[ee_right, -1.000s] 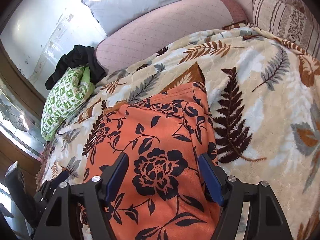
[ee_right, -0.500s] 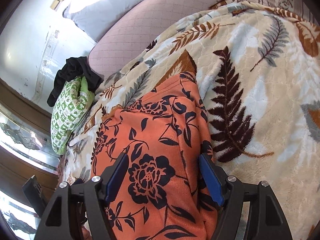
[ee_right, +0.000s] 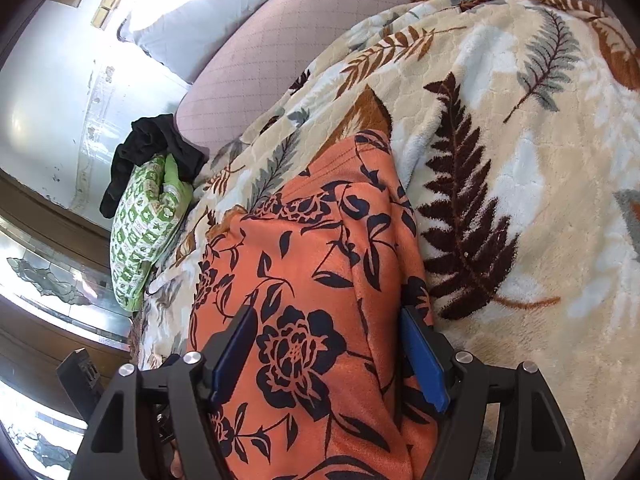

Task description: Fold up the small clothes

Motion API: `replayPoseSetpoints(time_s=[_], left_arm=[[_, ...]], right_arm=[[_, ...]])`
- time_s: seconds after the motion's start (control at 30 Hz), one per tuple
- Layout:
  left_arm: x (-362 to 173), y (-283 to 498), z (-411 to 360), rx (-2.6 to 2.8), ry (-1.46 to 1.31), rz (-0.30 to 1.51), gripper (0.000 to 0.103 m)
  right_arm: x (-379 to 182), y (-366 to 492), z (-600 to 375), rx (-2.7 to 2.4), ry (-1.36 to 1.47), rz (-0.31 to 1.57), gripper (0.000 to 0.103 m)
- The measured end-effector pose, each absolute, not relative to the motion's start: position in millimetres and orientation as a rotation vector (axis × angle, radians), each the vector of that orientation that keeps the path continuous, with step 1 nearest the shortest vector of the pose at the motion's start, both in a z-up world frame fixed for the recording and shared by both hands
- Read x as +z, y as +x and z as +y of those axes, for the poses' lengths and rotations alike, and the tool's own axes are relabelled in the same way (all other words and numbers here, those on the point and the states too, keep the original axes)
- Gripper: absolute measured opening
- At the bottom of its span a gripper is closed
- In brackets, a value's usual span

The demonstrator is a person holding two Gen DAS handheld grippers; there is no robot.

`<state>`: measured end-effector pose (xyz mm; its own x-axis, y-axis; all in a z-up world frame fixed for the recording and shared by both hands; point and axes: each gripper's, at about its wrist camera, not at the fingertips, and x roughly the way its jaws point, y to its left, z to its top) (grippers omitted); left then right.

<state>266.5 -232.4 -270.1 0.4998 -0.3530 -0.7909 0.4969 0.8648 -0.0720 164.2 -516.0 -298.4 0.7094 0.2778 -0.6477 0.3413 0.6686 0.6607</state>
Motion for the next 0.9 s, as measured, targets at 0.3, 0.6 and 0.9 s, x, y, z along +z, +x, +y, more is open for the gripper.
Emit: replayPoseSetpoints(time_s=[0.3, 0.6, 0.9], left_arm=[[-278, 275, -236, -0.556, 0.106, 0.989, 0.101], [-291, 281, -242, -0.720, -0.063, 1.157, 0.101], [-287, 276, -250, -0.651, 0.008, 1.099, 0.101]], right_arm=[[-306, 165, -515, -0.023, 0.903, 0.827, 0.076], [-311, 166, -512, 0.024, 0.941, 0.844, 0.076], [-308, 160, -526, -0.014, 0.966, 0.816, 0.076]])
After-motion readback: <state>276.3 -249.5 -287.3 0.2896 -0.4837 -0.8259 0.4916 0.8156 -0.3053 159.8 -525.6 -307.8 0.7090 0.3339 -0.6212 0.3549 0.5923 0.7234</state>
